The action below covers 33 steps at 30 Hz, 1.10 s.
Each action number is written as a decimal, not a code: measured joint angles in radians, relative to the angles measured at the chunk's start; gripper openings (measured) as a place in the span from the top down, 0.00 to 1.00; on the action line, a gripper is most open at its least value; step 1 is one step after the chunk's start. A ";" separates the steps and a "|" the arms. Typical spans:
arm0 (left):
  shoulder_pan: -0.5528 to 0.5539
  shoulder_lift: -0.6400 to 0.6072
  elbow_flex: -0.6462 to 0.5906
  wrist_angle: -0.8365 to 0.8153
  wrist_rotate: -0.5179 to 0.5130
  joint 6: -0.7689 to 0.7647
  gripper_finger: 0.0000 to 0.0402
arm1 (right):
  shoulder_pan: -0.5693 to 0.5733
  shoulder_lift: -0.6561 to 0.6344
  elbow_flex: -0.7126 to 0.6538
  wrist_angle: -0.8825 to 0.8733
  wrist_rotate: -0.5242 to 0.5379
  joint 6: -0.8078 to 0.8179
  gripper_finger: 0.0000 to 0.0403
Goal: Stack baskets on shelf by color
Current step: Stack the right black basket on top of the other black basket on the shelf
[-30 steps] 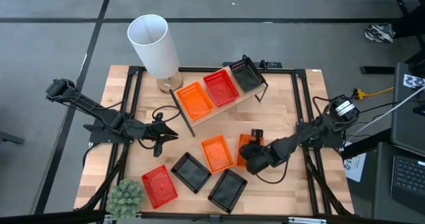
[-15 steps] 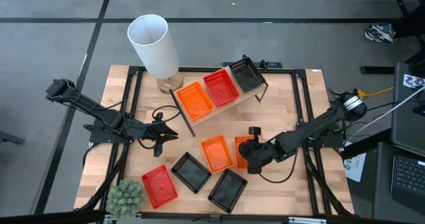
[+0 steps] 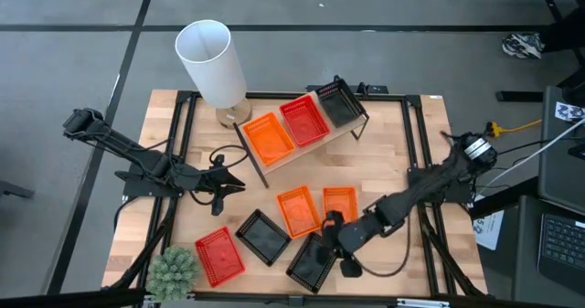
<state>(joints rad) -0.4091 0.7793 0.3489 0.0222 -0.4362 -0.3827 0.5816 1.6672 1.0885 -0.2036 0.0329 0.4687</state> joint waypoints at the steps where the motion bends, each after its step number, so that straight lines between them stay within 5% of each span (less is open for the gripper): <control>1: 0.000 0.000 0.000 0.000 0.000 0.000 0.86 | 0.000 0.020 0.000 0.014 0.000 0.007 0.87; 9: 0.000 0.000 0.000 -0.006 -0.001 0.000 0.86 | -0.038 0.154 0.050 0.008 -0.015 0.023 0.87; 18: 0.000 0.000 0.000 -0.010 -0.001 0.001 0.86 | -0.056 0.224 0.135 -0.334 -0.048 0.022 0.87; 33: 0.000 0.000 0.000 -0.015 -0.002 0.011 0.86 | -0.141 0.214 0.257 -0.791 0.365 -0.194 0.87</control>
<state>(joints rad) -0.4089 0.7795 0.3489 0.0073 -0.4377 -0.3715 0.4403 1.8812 1.3453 -0.9946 0.3979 0.2745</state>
